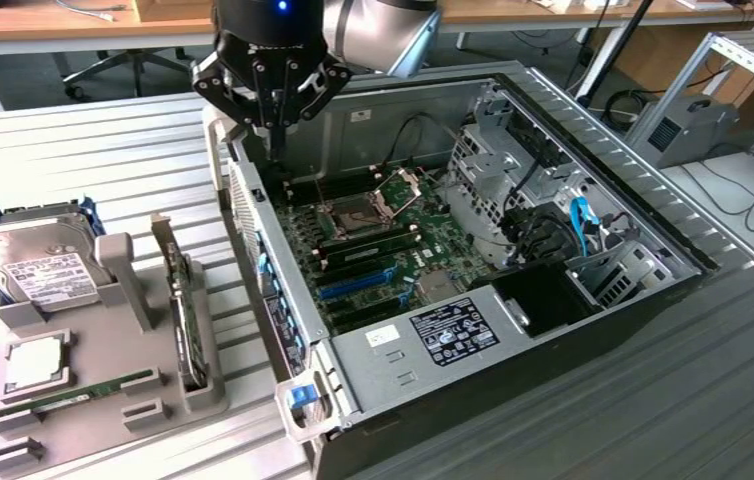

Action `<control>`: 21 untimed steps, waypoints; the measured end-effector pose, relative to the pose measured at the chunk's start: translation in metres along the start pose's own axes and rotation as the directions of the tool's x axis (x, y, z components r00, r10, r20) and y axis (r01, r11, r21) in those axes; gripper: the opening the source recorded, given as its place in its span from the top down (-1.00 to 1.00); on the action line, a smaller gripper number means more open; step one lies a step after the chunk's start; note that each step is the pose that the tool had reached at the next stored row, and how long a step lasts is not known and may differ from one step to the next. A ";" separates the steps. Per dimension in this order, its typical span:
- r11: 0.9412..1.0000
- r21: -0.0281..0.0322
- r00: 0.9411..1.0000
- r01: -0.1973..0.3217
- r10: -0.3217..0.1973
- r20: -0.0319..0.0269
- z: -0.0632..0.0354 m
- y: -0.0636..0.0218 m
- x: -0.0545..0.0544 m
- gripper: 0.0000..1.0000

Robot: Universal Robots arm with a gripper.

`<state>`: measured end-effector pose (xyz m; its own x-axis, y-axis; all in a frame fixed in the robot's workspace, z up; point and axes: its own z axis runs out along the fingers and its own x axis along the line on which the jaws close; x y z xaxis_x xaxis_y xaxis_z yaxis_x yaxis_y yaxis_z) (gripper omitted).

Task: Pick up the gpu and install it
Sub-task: 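Reach for the gpu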

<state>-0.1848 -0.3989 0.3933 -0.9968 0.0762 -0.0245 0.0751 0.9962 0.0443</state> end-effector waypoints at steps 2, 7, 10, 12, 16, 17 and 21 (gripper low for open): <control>1.000 0.000 1.000 0.000 0.000 0.000 0.0000 -0.0001 0.001 0.79; 1.000 0.000 1.000 0.000 0.000 0.000 -0.0001 -0.0003 0.004 0.79; 1.000 0.000 1.000 0.000 0.000 0.000 -0.0002 -0.0004 0.006 0.79; 1.000 0.000 1.000 0.000 0.000 0.000 -0.0002 -0.0005 0.007 0.79; 1.000 0.000 1.000 0.000 0.000 0.000 -0.0002 -0.0007 0.009 0.79; 1.000 0.000 1.000 0.000 0.000 0.000 -0.0002 -0.0007 0.010 0.79; 1.000 0.000 1.000 0.000 0.000 0.000 -0.0003 -0.0009 0.012 0.79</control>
<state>-0.1968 -0.3989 0.3933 -0.9968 0.0762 -0.0245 0.0751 0.9962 0.0443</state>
